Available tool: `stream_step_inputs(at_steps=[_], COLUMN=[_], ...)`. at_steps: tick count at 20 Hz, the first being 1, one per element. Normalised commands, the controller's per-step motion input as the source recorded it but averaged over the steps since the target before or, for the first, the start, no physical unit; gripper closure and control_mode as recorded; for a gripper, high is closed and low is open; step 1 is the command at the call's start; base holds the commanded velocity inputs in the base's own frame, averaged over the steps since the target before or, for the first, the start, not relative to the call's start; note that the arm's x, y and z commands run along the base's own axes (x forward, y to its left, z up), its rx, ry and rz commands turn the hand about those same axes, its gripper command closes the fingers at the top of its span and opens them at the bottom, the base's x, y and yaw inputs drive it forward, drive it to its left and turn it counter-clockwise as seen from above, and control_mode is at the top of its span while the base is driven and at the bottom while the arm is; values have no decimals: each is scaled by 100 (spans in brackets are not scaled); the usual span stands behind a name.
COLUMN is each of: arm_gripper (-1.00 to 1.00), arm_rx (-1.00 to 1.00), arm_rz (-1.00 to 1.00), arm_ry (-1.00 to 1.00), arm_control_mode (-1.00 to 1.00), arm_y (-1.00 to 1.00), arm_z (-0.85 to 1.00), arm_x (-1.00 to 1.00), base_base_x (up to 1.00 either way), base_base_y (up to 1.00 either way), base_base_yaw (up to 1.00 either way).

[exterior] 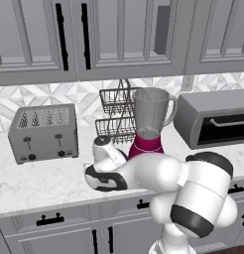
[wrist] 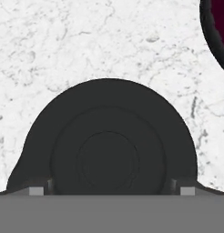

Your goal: Close the lid blender by securely placing the lid on top.

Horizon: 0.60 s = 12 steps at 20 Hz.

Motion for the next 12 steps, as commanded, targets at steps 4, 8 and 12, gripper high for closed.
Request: stream_step_inputs(at_steps=[4, 8, 12], arm_gripper=[-100, -100, -100], arm_rx=[0, 0, 0], arm_rz=[-6, -5, -5], arm_ry=[0, 0, 0], arm_control_mode=[-100, -100, -100], arm_y=[0, 0, 0], arm_z=[-12, -19, -29], arm_x=[19, 15, 8], base_base_x=[0, 0, 0], base_base_y=[0, 0, 0], base_base_yaw=[0, 0, 0])
